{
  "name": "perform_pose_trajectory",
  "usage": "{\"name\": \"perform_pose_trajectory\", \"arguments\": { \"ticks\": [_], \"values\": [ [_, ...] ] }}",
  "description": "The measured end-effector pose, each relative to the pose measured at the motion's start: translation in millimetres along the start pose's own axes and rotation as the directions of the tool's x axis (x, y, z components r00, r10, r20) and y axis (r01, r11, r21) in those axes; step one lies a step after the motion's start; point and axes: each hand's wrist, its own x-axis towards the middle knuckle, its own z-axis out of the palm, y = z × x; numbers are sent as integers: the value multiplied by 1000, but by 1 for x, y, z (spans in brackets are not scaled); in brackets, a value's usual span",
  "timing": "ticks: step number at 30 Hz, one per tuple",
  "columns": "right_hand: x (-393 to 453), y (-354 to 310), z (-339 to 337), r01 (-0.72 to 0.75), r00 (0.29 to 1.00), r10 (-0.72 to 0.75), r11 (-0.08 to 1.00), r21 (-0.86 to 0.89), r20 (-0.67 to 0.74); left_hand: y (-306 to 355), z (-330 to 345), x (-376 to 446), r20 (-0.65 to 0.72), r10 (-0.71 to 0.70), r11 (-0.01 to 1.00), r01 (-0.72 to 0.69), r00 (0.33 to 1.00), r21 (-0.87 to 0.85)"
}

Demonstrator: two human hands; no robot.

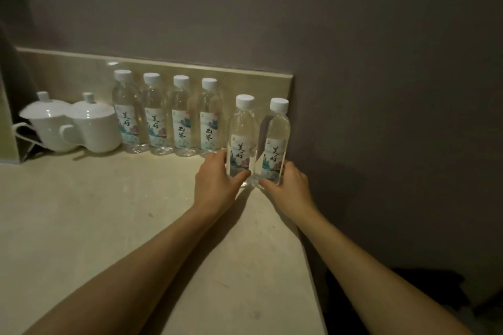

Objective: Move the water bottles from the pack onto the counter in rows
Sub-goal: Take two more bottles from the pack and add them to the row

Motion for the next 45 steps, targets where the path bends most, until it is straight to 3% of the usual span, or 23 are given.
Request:
{"name": "perform_pose_trajectory", "arguments": {
  "ticks": [4,12,25,45],
  "values": [
    [2,-3,5,-21,999,21,1000,-14,-32,-4,3,2,-36,-57,995,54,998,-87],
    [12,-9,10,-42,998,44,999,32,-51,-8,10,13,-58,-43,998,40,997,-50],
    [34,-18,19,-56,997,56,998,0,-48,-8,20,32,-113,-169,983,159,979,-90],
    [66,-19,29,-53,998,53,999,-13,-31,-5,30,52,-174,-233,972,222,957,-80]
  ]
}}
